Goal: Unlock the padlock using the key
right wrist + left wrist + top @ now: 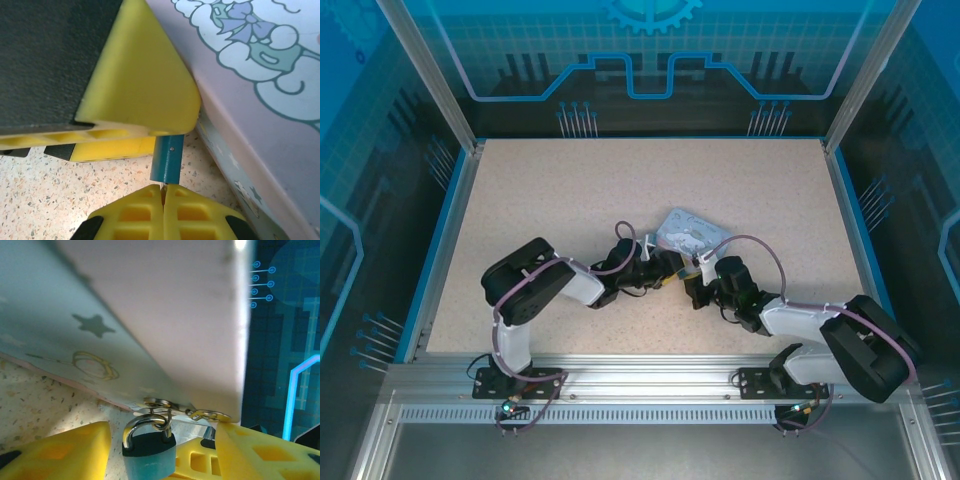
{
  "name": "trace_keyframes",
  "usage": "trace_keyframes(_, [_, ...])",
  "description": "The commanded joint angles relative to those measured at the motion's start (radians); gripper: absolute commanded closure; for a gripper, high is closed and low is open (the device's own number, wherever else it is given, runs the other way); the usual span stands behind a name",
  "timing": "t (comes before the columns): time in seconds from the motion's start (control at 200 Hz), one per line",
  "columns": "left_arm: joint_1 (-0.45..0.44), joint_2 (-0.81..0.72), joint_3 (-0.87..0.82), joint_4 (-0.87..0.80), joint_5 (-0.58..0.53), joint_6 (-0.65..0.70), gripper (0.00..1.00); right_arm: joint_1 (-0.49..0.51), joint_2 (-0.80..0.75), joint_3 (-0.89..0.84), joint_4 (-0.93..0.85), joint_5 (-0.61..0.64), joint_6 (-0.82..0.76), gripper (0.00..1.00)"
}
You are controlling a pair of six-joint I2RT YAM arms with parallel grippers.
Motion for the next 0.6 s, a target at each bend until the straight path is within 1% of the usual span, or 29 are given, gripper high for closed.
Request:
trace_keyframes(0.0, [-0.022, 0.019, 0.009, 0.054, 0.024, -0.028, 0.46, -0.005, 0.008, 0.02, 0.025, -0.037, 0.008, 1.0])
trace_keyframes(0.345, [-0.04, 0.023, 0.018, 0.093, 0.022, -0.054, 0.61, -0.023, 0.001, 0.014, 0.039, -0.039, 0.026, 1.0])
trace_keyframes(0.59, [-0.051, 0.033, 0.041, 0.05, 0.023, -0.049, 0.62, -0.029, 0.003, 0.014, 0.044, -0.052, 0.023, 1.0])
